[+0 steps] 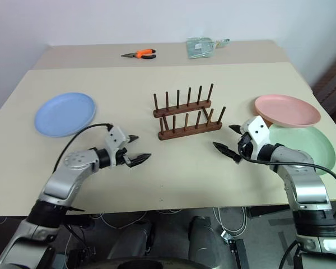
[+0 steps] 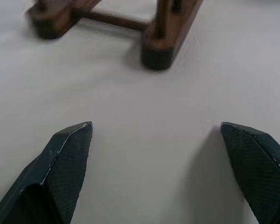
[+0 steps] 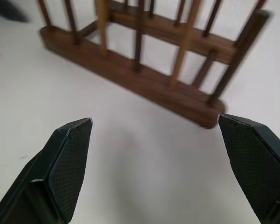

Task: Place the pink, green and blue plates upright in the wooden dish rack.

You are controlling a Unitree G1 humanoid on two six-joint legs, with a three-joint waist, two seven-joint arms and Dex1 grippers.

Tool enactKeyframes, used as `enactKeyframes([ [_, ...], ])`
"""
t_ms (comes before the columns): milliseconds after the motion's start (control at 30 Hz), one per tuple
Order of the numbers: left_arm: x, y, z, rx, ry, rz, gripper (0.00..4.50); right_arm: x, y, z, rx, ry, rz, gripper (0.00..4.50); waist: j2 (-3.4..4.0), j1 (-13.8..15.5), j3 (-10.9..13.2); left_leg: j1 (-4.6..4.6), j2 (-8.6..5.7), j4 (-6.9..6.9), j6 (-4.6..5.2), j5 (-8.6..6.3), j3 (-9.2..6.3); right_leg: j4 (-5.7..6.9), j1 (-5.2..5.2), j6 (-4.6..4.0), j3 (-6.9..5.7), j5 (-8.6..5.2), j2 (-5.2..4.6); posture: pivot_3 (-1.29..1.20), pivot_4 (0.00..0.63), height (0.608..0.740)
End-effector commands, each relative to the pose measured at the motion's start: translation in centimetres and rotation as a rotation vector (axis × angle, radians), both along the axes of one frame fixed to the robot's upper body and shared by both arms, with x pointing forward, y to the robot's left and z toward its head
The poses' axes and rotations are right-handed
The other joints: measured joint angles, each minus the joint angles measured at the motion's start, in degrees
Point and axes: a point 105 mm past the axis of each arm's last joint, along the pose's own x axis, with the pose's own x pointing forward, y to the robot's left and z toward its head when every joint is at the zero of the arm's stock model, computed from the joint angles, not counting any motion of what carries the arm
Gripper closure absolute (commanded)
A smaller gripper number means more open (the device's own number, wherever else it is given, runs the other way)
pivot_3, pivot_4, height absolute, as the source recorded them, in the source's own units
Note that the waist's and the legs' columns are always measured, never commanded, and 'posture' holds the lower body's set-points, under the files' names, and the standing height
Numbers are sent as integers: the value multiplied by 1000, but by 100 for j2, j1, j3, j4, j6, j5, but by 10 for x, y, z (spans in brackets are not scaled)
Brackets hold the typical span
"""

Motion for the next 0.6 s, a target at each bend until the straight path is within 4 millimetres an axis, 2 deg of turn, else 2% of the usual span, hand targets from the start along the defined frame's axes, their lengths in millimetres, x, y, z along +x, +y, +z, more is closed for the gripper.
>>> enactKeyframes([
  [33, 13, -23, -8, 22, 18, -90, 0, -12, 8, 12, 11, -60, -17, 101, 0, 39, -1, 0, -2, 2, 0, 0, -2, 1, 3, 1, -1, 0, -1, 0, 150, 740],
  [233, 33, -53, -19, 49, 44, -150, 0, -29, 8, 7, 7, -69, -75, 101, -4, 39, -3, 1, -3, 7, 1, -1, 1, -3, 6, 7, -2, -1, -3, 0, 150, 740],
  [267, 33, -57, -19, 36, 50, -159, 534, -30, 7, 6, 5, -71, -81, 0, -5, 38, -4, 2, -3, 8, 1, -1, 1, -2, 8, 7, -2, -1, -3, 0, 150, 740],
  [333, 33, -61, -18, 13, 51, -173, 1271, -31, 6, 4, 3, -69, -87, 0, -4, 17, -5, 4, -3, 8, 1, -1, 1, -2, 9, 9, -3, -1, -3, 0, 150, 740],
  [467, 27, -63, -17, 13, 32, -222, 3250, -32, 5, 2, -17, -68, -87, 0, -4, -6, -5, 4, -2, 5, 3, -1, -2, -1, 9, 13, -3, -3, -3, 0, 150, 740],
  [500, 25, -63, -16, 18, 22, -243, 3610, -33, 5, 2, -23, -65, -84, 0, -5, -9, -5, 4, -2, 5, 3, -1, -1, -1, 10, 13, -3, -3, -3, 0, 150, 740],
  [600, 19, -61, -8, 17, -11, -309, 3711, -39, 2, -2, -55, -17, -57, 0, -4, -9, -5, 5, -2, 5, 3, -1, -1, 0, 9, 14, -3, -3, -3, 0, 150, 740],
])
